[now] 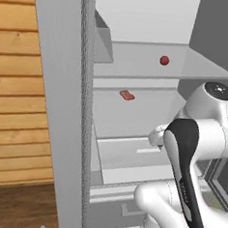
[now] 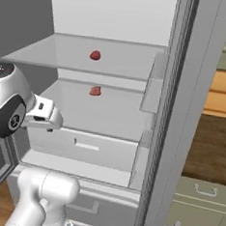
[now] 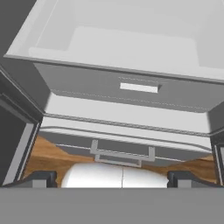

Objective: Take the strawberry from the fridge and place it on top of the pancake, located on the dining counter.

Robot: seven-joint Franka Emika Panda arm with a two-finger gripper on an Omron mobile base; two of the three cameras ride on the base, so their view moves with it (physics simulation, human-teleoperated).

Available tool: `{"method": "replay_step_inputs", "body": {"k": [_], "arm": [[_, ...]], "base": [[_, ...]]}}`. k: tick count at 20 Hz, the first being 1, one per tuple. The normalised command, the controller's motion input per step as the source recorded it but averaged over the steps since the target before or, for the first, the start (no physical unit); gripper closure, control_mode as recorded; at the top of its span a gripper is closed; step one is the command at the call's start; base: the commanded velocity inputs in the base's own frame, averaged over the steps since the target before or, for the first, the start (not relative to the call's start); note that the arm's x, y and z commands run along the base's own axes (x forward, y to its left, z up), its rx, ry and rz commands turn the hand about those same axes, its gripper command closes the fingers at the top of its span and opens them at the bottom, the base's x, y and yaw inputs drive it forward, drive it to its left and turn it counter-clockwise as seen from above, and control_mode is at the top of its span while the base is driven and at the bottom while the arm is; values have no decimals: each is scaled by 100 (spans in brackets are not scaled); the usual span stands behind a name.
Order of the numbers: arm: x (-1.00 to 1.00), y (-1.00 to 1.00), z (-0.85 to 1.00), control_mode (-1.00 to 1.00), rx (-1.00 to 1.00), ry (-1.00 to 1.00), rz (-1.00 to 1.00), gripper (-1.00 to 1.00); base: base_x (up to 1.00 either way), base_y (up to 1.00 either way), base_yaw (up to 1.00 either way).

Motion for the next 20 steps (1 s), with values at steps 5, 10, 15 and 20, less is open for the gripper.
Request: {"method": "replay_step_inputs", "body": {"k": [5,10,15,20], "arm": [[0,0,0,100,0,0,0,-100],[0,0,0,100,0,0,0,-100],[0,0,0,100,0,0,0,-100],[0,-15,80,-100,0,-21,-1,-100]], "base": [[34,-14,-1],[63,6,0],[41,0,0],[0,0,0]]}}
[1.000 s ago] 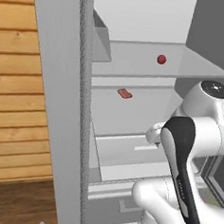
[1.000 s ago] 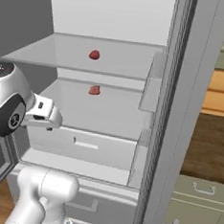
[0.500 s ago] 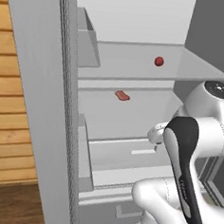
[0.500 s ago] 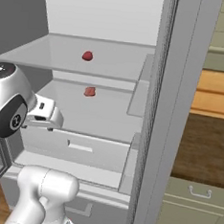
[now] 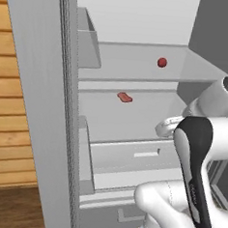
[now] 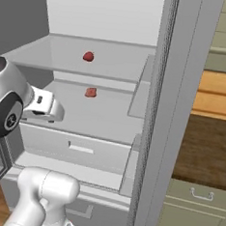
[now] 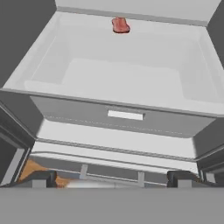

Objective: Take the strawberry from the fridge and place it on top of the pancake, located on the dining counter.

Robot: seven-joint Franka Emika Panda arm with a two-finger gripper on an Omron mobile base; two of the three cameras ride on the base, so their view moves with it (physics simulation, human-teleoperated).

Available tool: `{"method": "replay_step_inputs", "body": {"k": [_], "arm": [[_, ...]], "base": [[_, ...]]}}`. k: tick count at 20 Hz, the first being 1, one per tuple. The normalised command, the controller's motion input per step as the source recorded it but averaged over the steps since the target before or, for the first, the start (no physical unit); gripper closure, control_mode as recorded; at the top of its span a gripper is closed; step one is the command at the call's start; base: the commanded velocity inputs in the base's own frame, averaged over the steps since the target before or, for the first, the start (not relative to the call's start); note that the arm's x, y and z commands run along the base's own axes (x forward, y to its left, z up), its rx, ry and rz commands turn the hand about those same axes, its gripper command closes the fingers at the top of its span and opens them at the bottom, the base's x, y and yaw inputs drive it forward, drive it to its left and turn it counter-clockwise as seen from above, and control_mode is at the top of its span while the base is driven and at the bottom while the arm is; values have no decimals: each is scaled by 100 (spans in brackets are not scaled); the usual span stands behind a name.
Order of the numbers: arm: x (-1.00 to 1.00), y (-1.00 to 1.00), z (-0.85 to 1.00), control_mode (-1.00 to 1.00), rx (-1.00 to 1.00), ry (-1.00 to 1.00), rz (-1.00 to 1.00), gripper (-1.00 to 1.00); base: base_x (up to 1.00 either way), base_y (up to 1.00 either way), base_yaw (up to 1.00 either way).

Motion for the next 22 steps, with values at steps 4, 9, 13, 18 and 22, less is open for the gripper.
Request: {"method": "replay_step_inputs", "body": {"k": [4,9,13,18,22], "arm": [[0,-30,94,-100,0,-26,-8,-100],[0,-2,80,-100,0,-23,-17,-100],[0,-7,51,-100,0,-23,-17,-100],[35,-20,23,-100,6,-10,-4,-100],[56,-10,7,-100,13,0,0,-100]], "base": [[0,0,0],[0,0,0],[0,0,0],[0,0,0],[0,0,0]]}}
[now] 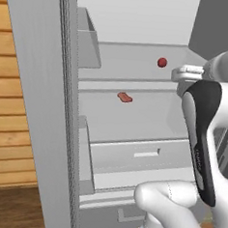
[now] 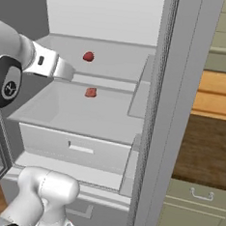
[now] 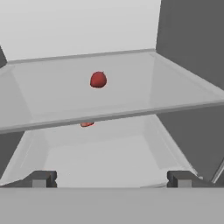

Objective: Take the strawberry from the fridge and place it on top of the pancake, located on the dining counter.

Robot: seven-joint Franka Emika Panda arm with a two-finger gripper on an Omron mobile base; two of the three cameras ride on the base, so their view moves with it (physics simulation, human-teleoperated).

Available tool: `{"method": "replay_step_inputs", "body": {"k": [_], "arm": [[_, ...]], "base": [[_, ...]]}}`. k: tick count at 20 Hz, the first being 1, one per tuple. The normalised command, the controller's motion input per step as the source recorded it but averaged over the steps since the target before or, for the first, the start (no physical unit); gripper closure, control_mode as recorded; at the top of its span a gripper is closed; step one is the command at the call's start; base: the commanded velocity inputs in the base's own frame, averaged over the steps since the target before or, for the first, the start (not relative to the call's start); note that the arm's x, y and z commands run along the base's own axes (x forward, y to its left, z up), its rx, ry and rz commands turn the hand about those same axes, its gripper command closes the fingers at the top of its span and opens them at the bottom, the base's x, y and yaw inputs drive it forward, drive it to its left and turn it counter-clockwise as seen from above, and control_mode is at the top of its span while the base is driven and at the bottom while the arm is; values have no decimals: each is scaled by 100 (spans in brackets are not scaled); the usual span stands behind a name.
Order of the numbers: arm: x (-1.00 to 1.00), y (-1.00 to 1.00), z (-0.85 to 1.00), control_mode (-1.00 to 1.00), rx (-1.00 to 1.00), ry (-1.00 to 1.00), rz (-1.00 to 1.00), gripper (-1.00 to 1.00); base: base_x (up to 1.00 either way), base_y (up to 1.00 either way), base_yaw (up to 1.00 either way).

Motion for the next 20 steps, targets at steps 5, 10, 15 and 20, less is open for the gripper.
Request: {"method": "replay_step_inputs", "body": {"k": [5,10,15,20], "arm": [[48,0,12,-100,8,0,0,-100],[49,0,0,-100,1,2,0,-100],[40,0,-9,-100,0,6,0,-100],[45,0,-19,-100,0,6,0,-100]], "base": [[0,0,0],[0,0,0],[0,0,0],[0,0,0]]}}
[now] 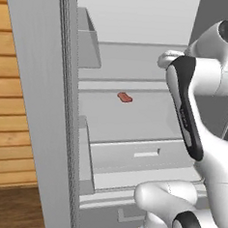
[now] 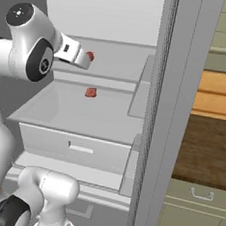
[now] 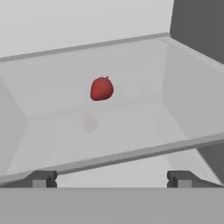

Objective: Take the strawberry from the fridge and place it on top of the pancake, located on the dining counter.

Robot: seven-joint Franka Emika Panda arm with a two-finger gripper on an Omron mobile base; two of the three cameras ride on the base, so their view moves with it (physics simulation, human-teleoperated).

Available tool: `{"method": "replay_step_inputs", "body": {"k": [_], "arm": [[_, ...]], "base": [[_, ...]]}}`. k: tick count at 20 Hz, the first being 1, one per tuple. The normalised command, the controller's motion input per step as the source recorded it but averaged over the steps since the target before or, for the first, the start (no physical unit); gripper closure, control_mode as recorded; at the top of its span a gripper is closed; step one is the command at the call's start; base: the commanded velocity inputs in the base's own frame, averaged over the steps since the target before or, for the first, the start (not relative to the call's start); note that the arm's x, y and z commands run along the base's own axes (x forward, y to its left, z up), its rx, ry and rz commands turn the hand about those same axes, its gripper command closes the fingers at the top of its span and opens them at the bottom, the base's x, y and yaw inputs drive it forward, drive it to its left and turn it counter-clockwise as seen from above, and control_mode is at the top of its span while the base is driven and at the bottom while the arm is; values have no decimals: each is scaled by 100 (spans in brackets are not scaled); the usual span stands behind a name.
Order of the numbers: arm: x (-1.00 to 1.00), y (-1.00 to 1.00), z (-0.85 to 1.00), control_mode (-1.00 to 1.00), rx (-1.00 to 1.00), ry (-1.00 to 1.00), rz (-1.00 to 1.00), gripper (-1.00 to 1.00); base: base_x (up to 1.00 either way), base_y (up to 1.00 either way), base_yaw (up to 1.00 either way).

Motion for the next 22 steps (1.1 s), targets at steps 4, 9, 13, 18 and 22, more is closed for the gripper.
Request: {"method": "replay_step_inputs", "body": {"k": [4,9,13,18,22], "arm": [[43,0,-18,-100,0,6,0,-100],[36,1,-18,-100,0,1,0,-100],[35,0,-4,-100,0,-3,0,-100],[46,0,-3,-100,0,-1,0,-100],[50,-2,0,-100,0,0,0,-100]], "base": [[0,0,0],[0,0,0],[0,0,0],[0,0,0],[0,0,0]]}}
